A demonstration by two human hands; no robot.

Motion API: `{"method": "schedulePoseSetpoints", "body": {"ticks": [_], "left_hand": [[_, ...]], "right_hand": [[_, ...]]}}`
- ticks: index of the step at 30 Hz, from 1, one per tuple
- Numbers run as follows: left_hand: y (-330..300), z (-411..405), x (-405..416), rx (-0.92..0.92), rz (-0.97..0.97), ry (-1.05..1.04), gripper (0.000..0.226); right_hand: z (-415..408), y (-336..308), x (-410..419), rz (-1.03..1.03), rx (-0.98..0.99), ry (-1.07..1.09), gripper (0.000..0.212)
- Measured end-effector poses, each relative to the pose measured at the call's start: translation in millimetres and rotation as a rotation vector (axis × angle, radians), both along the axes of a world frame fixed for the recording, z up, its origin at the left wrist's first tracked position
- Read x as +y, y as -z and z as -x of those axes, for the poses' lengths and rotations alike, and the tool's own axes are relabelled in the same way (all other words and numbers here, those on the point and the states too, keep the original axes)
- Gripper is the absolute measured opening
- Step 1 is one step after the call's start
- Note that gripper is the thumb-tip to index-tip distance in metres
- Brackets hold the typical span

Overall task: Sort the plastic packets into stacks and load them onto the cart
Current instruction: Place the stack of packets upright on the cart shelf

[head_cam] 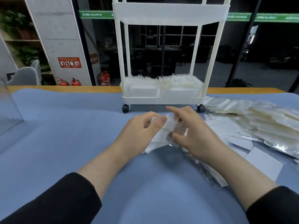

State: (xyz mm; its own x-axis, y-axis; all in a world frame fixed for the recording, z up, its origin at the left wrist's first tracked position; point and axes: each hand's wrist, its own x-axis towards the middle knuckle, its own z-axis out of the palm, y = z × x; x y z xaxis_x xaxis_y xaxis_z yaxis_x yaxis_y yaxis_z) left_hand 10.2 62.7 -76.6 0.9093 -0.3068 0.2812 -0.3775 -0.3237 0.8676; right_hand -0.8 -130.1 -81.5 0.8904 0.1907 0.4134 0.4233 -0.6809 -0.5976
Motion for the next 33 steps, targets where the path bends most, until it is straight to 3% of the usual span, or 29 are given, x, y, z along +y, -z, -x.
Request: {"method": "schedulePoseSetpoints", "body": {"ticks": [3,6,10,14,18,21,23,27,30,33], "left_hand": [[-1,2,-2,-0.022,0.018,-0.014,0.051],[-1,1,0,-0.048,0.043,-0.065,0.077],[-1,0,-3,-0.046,0.148,-0.227,0.05],[4,-3,-7,-0.083,0.05,-0.27,0.016],[6,-4,-9,0.021,0.183,-0.292,0.016],[4,-1,-11,-0.061,0.25,-0.28,0.012],[4,-2,-9,-0.135,0.225,-0.3,0.014],[10,-8,-7,-0.034,0.024,-0.244,0.021],[6,-7,-6,-0.018,0.032,-0.204,0.026],[-2,-8,4,-0.026,0.007,-0.103,0.009]], "right_hand": [[-2,1,-3,-0.095,0.05,0.017,0.094],[-1,2,-9,-0.116,0.154,-0.041,0.088],[7,-4,-3,-0.022,0.113,-0.049,0.069],[7,-6,-4,0.08,0.089,-0.083,0.058],[6,-5,-10,0.055,0.162,-0.067,0.028],[7,-7,-4,0.008,0.017,-0.059,0.025],[5,-6,-1,0.029,-0.023,-0.047,0.028],[1,4,-2,0.158,0.109,-0.093,0.028],[1,1,-2,0.149,0.076,-0.078,0.021],[2,-4,-4,0.052,0.034,-0.022,0.019]]}}
